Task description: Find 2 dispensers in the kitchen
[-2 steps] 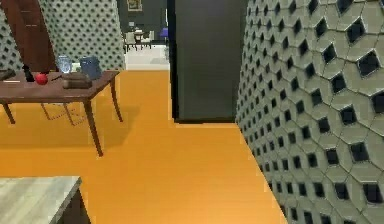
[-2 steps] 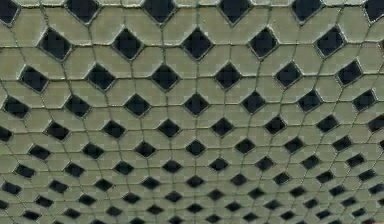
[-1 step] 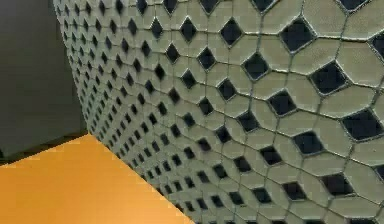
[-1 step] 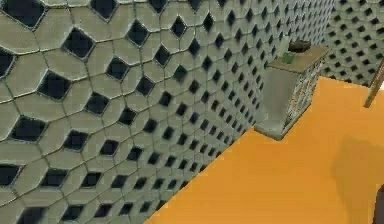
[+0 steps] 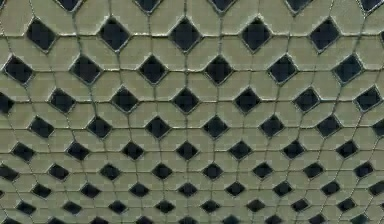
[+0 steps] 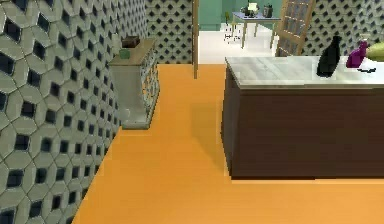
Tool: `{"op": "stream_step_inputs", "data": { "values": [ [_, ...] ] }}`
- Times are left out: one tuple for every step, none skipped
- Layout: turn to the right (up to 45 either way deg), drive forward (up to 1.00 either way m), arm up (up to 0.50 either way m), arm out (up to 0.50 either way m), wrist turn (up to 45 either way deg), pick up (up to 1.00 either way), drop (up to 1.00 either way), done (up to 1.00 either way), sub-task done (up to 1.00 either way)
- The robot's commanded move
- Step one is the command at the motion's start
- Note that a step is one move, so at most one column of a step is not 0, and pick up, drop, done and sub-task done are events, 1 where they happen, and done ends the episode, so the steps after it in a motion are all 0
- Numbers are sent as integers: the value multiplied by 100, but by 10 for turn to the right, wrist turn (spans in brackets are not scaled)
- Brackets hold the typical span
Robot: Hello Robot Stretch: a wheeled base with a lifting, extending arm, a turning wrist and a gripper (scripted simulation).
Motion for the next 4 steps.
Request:
{"op": "stream_step_inputs", "data": {
  "values": [
    [0,15,0,0,0,0,0,0,0],
    [-450,0,0,0,0,0,0,0,0],
    [-450,0,0,0,0,0,0,0,0],
    [0,85,0,0,0,0,0,0,0]
  ]
}}
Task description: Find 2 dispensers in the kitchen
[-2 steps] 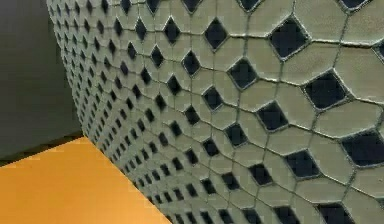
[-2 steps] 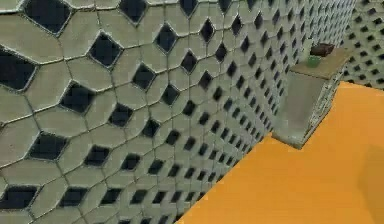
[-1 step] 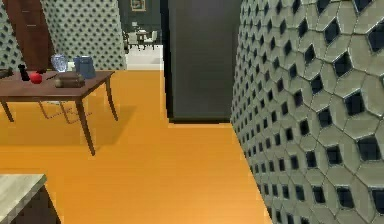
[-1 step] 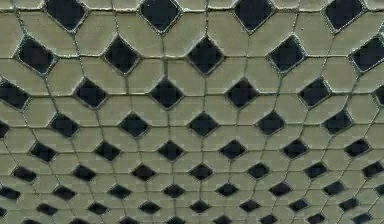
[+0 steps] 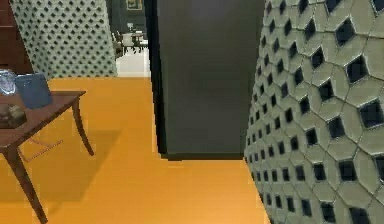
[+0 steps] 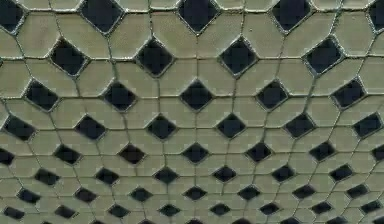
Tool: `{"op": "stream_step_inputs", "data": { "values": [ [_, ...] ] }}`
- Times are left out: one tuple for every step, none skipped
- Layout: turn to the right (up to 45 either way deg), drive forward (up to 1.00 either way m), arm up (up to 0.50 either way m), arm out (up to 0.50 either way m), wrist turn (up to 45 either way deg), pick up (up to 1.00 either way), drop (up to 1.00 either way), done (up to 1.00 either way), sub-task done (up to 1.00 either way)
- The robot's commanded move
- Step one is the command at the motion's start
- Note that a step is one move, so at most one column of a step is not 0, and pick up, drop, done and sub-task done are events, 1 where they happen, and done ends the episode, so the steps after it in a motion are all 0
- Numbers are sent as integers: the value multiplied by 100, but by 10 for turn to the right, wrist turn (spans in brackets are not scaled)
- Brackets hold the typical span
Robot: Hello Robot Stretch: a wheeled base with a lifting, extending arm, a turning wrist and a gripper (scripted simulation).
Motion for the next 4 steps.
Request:
{"op": "stream_step_inputs", "data": {
  "values": [
    [-420,0,0,0,0,0,0,0,0],
    [0,40,0,0,0,0,0,0,0],
    [-450,0,0,0,0,0,0,0,0],
    [-30,0,0,0,0,0,0,0,0]
  ]
}}
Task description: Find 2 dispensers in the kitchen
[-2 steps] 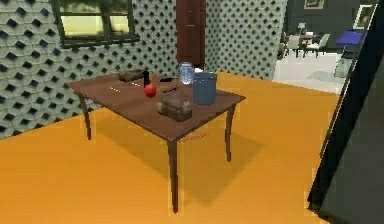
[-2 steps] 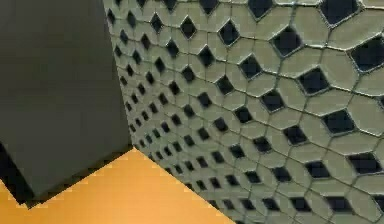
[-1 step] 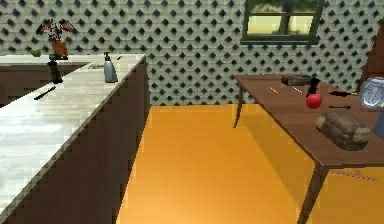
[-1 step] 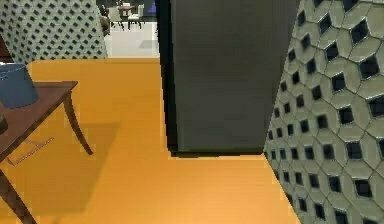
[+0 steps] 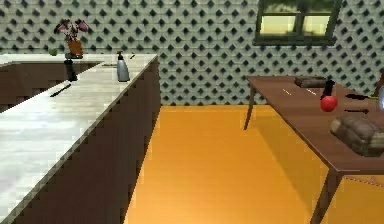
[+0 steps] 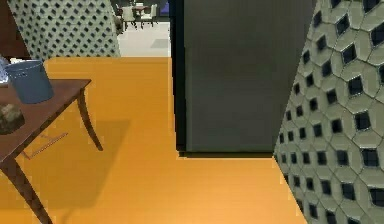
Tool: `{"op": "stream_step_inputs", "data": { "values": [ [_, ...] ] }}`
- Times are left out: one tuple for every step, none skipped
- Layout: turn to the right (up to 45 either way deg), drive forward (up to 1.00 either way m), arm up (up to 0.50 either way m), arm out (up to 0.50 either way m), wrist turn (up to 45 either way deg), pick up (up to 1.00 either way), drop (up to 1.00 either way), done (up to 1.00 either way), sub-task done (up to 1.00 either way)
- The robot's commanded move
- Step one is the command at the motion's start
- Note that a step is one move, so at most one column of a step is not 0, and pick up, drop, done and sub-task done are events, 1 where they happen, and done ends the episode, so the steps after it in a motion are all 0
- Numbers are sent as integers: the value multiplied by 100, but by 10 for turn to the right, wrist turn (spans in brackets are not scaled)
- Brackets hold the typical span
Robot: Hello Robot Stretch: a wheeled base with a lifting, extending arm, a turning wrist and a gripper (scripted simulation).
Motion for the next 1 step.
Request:
{"op": "stream_step_inputs", "data": {
  "values": [
    [0,100,0,0,0,0,0,0,0]
  ]
}}
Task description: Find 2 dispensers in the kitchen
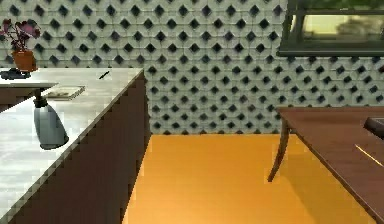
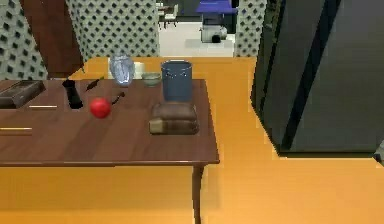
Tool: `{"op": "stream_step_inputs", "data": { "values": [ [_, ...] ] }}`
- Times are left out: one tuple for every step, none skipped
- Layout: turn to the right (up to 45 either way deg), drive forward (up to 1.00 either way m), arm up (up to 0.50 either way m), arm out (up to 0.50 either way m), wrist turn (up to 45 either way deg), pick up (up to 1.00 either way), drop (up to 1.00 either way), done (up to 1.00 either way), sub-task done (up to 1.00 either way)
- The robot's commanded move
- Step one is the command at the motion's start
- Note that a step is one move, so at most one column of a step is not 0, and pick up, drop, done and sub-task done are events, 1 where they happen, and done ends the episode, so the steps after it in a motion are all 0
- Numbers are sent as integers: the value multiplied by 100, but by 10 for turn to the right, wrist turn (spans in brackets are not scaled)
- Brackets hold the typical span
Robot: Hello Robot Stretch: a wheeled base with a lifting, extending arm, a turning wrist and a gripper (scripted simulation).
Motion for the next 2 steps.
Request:
{"op": "stream_step_inputs", "data": {
  "values": [
    [-360,0,0,0,0,0,0,0,0],
    [0,0,0,0,0,0,0,100,0]
  ]
}}
